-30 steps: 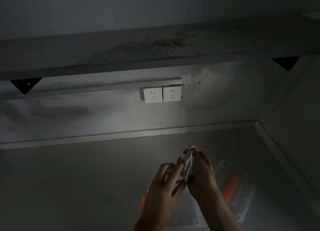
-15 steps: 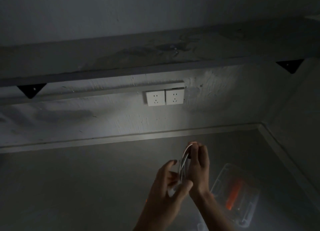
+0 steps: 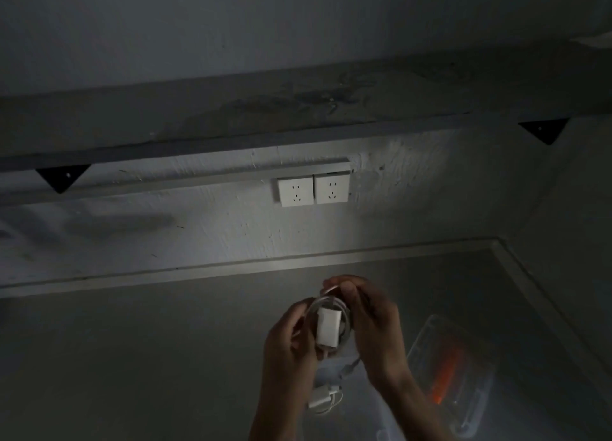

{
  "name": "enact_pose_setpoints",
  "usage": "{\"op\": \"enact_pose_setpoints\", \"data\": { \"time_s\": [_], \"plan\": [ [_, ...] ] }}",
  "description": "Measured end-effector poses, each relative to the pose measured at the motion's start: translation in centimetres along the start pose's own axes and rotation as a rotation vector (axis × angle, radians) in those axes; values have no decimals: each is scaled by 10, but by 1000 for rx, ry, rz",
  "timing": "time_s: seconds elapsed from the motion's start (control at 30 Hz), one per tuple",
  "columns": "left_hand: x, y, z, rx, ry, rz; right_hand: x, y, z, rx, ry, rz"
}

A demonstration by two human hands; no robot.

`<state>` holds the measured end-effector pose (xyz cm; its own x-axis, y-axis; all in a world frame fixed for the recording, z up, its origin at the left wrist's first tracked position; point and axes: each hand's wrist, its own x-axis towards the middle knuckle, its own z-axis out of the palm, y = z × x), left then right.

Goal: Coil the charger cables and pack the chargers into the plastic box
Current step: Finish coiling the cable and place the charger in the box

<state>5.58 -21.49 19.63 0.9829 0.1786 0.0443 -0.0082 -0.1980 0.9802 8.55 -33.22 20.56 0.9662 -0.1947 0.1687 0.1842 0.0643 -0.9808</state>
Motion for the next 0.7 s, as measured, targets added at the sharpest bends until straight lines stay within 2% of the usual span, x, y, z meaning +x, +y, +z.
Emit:
{"op": "enact_pose_setpoints", "data": {
  "time_s": [0.1,0.13,0.23,0.33,0.37,0.47,0.6,0.7],
  "plan": [
    [-15,12,18,113,153,110,-12,-4,18,-72,183,-35],
    [-19,17,20,114,159,134,-13,-7,20,-100,210,-66],
    [-20,30,6,42,19,90,-7,-16,13,-168,117,-149],
    [-7,34,-11,59,-266,46,1,-20,4,-252,-52,-181],
    [-3,32,-13,75,-299,45,3,-20,2,-260,-76,-185],
    [0,31,-7,102,-162,94,3,-15,2,-165,-94,-145],
    [3,19,3,-112,102,-30,-14,-9,8,-58,-107,-43],
    [0,14,12,-118,134,-35,-15,-4,8,-61,-70,-8]
  ]
}}
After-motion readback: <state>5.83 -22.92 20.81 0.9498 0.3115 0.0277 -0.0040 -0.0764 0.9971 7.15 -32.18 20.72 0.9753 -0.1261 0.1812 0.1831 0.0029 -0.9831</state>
